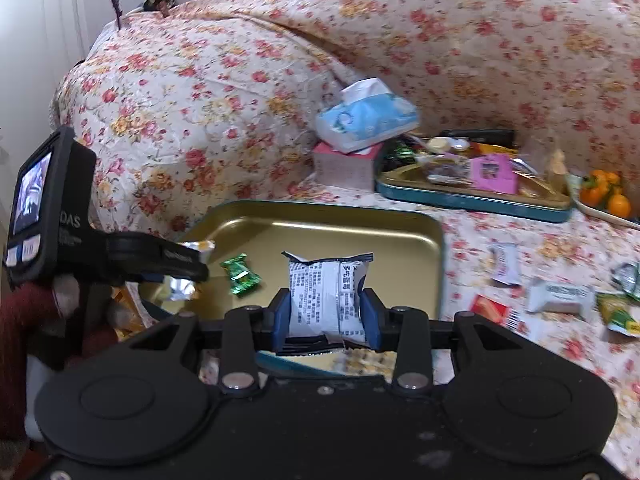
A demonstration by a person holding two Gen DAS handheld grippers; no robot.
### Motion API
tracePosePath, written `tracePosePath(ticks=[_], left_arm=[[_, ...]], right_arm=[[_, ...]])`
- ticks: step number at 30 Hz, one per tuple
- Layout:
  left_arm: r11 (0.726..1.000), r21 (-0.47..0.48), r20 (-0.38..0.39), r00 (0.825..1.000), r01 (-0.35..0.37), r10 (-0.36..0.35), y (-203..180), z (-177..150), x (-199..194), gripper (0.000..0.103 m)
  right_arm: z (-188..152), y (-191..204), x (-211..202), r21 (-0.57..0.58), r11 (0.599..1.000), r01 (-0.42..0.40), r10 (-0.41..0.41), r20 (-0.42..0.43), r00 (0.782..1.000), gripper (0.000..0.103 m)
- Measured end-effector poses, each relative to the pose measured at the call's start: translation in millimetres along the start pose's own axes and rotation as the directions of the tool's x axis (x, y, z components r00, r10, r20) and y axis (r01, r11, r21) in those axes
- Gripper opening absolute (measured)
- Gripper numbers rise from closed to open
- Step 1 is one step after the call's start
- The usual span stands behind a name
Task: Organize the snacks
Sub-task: 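Open the left gripper over the gold tray while the right gripper releases its white packet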
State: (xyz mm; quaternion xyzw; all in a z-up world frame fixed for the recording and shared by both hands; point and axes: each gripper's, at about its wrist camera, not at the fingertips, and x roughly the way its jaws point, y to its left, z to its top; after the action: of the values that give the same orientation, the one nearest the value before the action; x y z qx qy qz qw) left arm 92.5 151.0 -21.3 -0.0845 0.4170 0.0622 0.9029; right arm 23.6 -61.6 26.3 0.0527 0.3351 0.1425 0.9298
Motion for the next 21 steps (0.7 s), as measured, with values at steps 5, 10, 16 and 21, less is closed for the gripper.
tracePosePath(ticks=[5,10,16,21], left_arm=[[1.000,-0.005,-0.001,1.000,0.018,-0.018,0.1,-0.4,0.7,0.045],[0.999,-0.020,-0.018,0.999,0.029,-0.029,2.9,-4.2,0.6,0.045],[0.999,-0.013,-0.007,0.999,0.051,-0.052,2.7,-8.3,-2.1,0.046],[0.996,-0.029,0.005,0.997,0.079,-0.079,3.4,-6.0,-4.9,0.049]], right_arm=[[0.5,8.7,23.4,0.020,1.000,0.011,-0.011,-0.029,1.000,0.040],[-3.6,10.6,39.0,0.038,0.999,0.030,-0.027,-0.069,0.997,0.040],[-10.6,9.4,49.6,0.043,0.998,0.047,-0.043,-0.097,0.994,0.040],[-11.9,7.5,54.1,0.046,0.998,0.052,-0.046,-0.107,0.993,0.040]])
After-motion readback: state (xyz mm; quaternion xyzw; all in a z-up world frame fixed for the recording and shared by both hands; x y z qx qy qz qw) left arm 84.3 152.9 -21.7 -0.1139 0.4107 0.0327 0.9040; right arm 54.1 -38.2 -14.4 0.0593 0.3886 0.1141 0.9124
